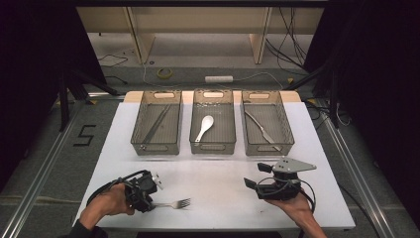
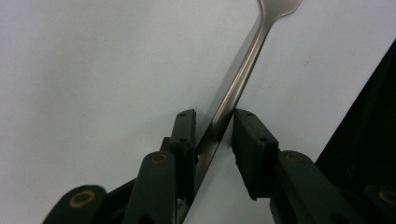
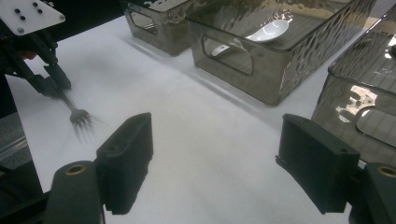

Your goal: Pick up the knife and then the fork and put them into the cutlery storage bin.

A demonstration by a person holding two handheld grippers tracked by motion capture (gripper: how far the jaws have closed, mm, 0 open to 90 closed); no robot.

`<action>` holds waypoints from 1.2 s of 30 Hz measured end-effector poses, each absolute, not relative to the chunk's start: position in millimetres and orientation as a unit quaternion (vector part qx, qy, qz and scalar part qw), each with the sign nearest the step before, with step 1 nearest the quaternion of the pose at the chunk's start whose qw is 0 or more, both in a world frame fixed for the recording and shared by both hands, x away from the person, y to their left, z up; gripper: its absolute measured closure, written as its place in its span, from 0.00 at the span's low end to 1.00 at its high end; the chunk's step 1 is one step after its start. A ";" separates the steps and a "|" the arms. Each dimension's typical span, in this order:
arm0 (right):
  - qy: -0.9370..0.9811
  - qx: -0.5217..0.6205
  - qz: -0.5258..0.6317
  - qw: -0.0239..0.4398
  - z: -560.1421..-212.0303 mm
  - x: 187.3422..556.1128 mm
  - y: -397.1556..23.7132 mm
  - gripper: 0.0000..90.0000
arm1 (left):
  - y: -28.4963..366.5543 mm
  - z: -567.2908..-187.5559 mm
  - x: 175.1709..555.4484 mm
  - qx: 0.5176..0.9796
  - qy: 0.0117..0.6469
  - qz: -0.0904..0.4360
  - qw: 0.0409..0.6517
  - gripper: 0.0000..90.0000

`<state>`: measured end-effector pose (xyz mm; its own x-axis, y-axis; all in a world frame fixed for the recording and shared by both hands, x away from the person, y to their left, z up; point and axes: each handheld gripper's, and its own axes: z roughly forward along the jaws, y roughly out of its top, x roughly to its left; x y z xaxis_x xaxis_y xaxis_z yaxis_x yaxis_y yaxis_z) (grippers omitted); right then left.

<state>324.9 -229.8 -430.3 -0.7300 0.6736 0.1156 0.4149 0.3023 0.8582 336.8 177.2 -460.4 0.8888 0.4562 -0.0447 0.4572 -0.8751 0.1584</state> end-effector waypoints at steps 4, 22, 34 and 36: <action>0.796 0.342 0.481 0.134 -430.3 324.7 -229.7 0.30 | 176.1 -460.1 336.6 0.970 0.231 -0.003 0.071 0.78; 0.796 0.343 0.480 0.136 -430.4 324.6 -230.1 0.30 | 175.3 -460.5 334.2 0.978 0.201 0.005 0.058 0.82; 0.798 0.343 0.478 0.133 -431.0 325.2 -229.8 0.30 | 174.5 -460.0 334.1 0.983 0.175 0.001 0.060 0.89; 0.798 0.343 0.478 0.132 -431.1 325.2 -229.9 0.30 | 175.3 -460.1 334.6 0.983 0.174 0.000 0.064 0.90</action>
<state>325.2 -229.9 -431.1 -0.7301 0.6733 0.1168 0.4205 0.3080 0.8534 334.6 175.3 -460.1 0.9392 0.3427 -0.0231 0.3428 -0.9309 0.1261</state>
